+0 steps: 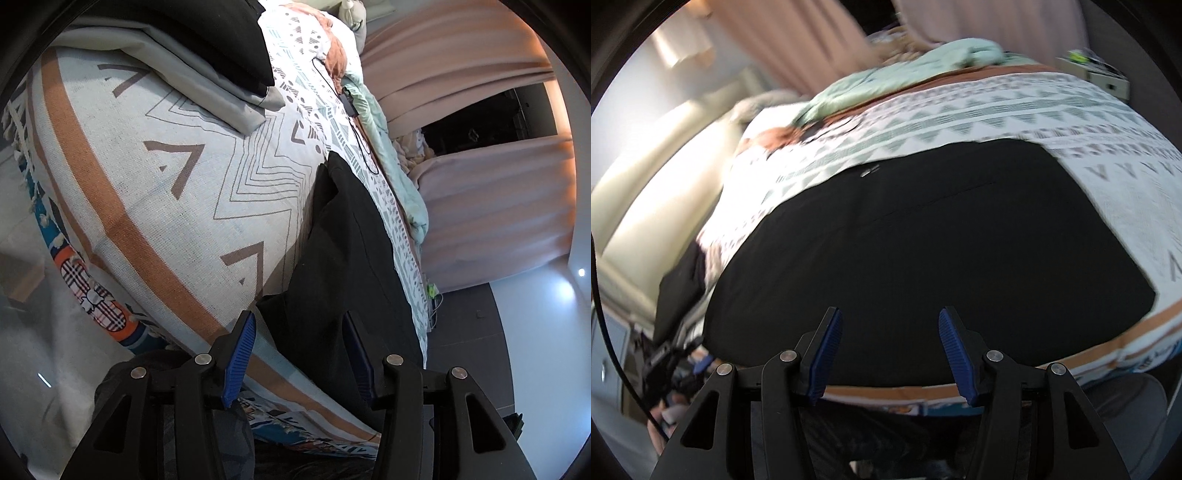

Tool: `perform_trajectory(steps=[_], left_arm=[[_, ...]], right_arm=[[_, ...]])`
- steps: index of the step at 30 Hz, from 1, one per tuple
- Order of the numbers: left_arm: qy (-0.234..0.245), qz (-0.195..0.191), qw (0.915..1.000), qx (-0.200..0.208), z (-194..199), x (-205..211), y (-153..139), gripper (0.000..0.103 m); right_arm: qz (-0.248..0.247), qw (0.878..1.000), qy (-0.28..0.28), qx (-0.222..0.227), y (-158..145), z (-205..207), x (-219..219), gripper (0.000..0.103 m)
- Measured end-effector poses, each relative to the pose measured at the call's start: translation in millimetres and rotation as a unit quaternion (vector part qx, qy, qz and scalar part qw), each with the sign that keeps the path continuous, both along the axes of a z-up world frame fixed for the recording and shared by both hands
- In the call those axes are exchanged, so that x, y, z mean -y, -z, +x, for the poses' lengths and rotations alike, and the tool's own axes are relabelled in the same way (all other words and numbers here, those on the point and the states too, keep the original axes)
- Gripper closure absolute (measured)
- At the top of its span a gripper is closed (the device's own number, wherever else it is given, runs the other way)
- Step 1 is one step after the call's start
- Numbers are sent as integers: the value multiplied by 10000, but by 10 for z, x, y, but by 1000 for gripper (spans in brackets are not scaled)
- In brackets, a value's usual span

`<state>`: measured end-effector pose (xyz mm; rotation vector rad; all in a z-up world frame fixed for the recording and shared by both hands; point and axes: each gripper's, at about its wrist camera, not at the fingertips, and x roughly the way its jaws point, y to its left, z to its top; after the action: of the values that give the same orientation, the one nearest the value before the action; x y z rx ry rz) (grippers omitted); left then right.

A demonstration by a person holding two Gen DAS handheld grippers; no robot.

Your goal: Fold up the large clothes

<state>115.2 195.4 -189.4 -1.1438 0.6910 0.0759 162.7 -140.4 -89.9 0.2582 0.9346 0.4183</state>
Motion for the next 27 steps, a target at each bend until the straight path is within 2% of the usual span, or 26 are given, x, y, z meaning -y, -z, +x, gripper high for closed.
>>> perform_trajectory(steps=[4,7,11,13,15,20,22,27], left_arm=[[-22,-66,10000,-34,-23,-9,31,66],[-97,-98,9999,-59,-48,-18,47,69],[-148,-135,9998,-93,-7,-27,56,69],[-181,-161,9996,-130,16,-24,62,69],[-233,-223,9993,-179,32,-22,73,69],[-150,-390,9988,-237,64,25,102,68],[-126,-444,9986,-244,83,57,111,68],[-228,-494,9980,-309,178,49,157,68]], right_arm=[[-204,9992,-326,-71,67,-78,-292,48],[-350,9982,-462,-180,162,-136,-432,48],[-511,9960,-608,-397,363,-87,-581,49],[-598,9952,-588,-498,463,-17,-624,53],[-701,9947,-563,-505,522,70,-664,53],[-1013,9900,-619,-758,698,379,-755,61],[-1085,9893,-617,-758,723,507,-789,64],[-1230,9878,-626,-722,705,799,-892,66]])
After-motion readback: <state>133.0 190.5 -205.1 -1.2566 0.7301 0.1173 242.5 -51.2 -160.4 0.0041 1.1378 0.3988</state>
